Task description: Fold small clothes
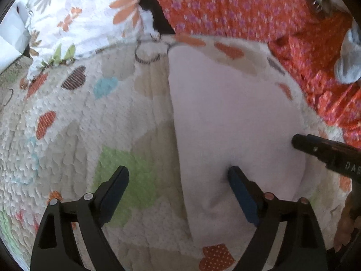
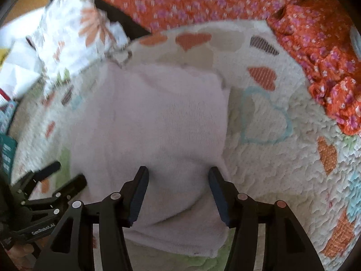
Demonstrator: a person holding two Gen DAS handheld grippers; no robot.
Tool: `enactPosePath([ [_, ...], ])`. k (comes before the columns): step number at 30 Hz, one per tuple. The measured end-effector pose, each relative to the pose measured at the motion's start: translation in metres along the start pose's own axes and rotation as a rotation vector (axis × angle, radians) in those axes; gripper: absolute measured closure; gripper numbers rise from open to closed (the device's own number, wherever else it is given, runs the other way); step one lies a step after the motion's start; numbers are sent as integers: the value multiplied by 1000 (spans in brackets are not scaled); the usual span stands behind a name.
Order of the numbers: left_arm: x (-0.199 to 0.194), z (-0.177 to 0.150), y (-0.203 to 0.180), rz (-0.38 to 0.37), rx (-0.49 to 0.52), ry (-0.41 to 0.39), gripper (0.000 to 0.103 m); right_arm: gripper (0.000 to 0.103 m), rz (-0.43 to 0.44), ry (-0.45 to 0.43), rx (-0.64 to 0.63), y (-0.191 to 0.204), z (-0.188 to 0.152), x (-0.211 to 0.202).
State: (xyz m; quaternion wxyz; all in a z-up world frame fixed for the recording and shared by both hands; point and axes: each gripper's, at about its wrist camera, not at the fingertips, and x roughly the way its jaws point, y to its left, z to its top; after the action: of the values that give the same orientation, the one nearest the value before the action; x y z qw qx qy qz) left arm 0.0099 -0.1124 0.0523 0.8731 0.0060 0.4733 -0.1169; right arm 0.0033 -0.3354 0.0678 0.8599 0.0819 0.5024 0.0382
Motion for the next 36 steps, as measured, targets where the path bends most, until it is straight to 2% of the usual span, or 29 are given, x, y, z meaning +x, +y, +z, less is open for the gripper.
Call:
enactPosePath([
  [2,-5,2,0,19,9,-24,14,43,-12,-49,18,-5,3,-11],
  [4,-5,2,-1,41,25,-28,14,43,-24,-55,21,-7,4,-11],
  [11,-6,1,1,57,34,-30,14,43,-94,33,-26,2,0,13],
  [15,-11,-2,4,88,49,-43,14,35,-102,60,-1,-2,0,23],
  [17,-14,-5,7,101,53,-43,14,32,-63,81,54,-10,-1,30],
  [20,-17,-10,14,121,53,-40,14,20,20,106,182,-31,-2,38],
  [23,-21,-15,21,133,48,-35,14,17,94,106,249,-43,-5,41],
  [26,-26,-19,26,141,43,-38,14,13,85,93,234,-38,-7,39],
  [29,-30,-22,28,138,41,-45,14,0,118,25,293,-37,-13,39],
  [33,-31,-22,28,133,41,-54,14,0,109,-94,366,-35,-25,34],
  [36,-32,-21,28,127,43,-57,14,0,126,-67,381,-39,-21,36],
])
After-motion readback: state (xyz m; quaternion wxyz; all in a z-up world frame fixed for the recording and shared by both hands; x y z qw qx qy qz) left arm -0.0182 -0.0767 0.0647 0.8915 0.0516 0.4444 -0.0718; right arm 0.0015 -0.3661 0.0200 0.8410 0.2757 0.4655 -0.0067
